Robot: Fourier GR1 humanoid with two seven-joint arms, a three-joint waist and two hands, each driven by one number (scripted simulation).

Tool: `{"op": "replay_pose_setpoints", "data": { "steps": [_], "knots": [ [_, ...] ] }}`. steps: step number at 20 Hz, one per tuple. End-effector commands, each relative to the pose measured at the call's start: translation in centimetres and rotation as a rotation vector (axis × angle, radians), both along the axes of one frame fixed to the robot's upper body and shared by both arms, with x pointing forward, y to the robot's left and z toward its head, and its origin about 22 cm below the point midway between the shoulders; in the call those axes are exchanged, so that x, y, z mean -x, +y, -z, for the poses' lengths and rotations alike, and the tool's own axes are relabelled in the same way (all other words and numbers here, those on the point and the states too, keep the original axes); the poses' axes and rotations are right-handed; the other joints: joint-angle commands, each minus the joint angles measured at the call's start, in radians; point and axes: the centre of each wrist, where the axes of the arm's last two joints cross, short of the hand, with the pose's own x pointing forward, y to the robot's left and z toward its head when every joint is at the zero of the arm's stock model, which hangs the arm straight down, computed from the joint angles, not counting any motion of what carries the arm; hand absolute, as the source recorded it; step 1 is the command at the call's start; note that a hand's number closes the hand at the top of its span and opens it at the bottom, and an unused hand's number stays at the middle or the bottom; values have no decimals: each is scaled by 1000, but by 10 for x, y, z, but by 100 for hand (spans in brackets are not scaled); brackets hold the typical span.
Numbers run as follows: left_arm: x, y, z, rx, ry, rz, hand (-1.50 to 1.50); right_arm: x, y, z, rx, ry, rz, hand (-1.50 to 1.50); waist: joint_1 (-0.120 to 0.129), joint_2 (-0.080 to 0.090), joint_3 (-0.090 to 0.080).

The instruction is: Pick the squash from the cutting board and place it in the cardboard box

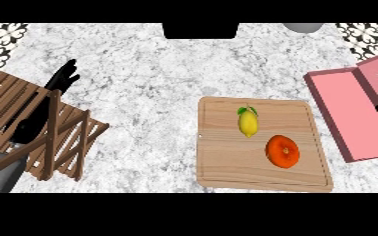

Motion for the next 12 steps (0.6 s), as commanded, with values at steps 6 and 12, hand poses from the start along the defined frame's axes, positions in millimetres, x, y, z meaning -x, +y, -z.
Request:
{"op": "replay_pose_setpoints", "data": {
  "steps": [6,12],
  "knots": [
    [-9,-64,-10,91,-62,167,0,13,62,-24,252,220,55,-150,49,0,9],
    [-18,-67,-9,84,-72,170,0,17,94,-22,279,337,114,-150,52,4,10]
  ]
}}
